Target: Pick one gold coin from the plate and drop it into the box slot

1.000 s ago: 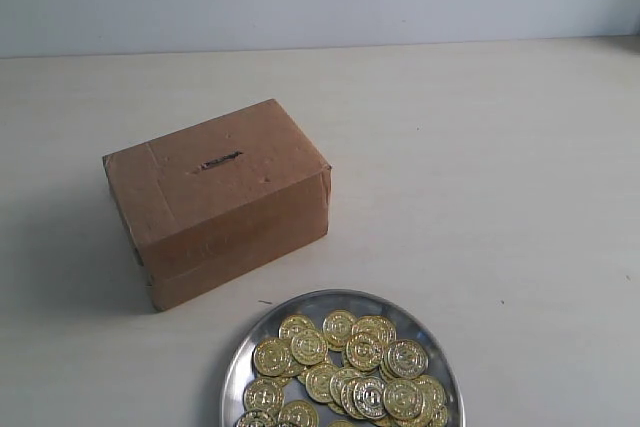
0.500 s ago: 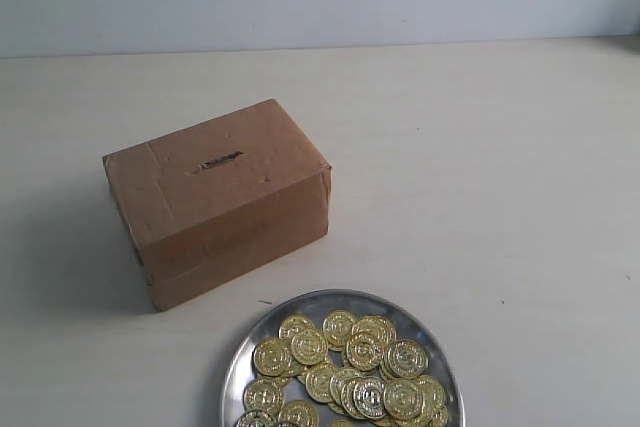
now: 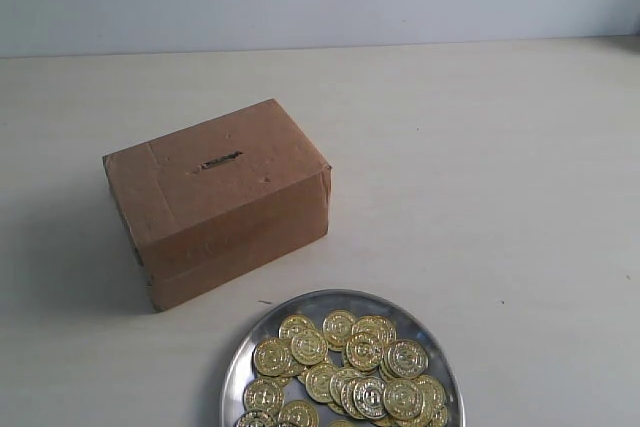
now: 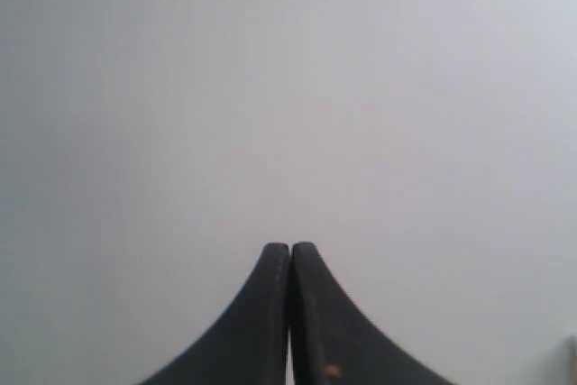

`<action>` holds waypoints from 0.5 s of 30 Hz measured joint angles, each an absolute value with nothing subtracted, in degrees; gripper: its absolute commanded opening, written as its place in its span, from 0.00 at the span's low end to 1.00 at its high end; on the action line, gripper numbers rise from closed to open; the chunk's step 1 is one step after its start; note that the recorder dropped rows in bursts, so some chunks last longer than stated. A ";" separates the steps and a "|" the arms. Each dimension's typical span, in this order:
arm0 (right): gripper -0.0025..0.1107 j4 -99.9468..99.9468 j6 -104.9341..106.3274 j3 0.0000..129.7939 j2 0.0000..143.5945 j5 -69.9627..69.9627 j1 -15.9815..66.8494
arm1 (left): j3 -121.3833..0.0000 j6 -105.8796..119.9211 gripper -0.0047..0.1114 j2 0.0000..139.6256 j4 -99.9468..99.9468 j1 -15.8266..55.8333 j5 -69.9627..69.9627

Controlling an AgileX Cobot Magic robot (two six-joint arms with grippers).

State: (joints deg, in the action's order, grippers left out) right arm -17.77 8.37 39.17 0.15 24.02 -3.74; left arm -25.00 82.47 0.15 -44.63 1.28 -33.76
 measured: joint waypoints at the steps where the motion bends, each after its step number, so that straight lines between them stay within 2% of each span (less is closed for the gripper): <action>1: 0.02 -17.88 8.37 38.32 0.15 20.49 -3.74 | -24.26 82.48 0.04 0.15 -40.75 1.28 -31.04; 8: 0.02 -12.06 8.37 31.82 0.15 5.30 -3.74 | -18.61 82.48 0.04 0.22 -13.37 1.28 -10.15; 15: 0.02 -6.67 8.37 19.99 0.15 -7.67 -3.74 | -13.05 82.48 0.04 0.22 -6.43 1.28 0.32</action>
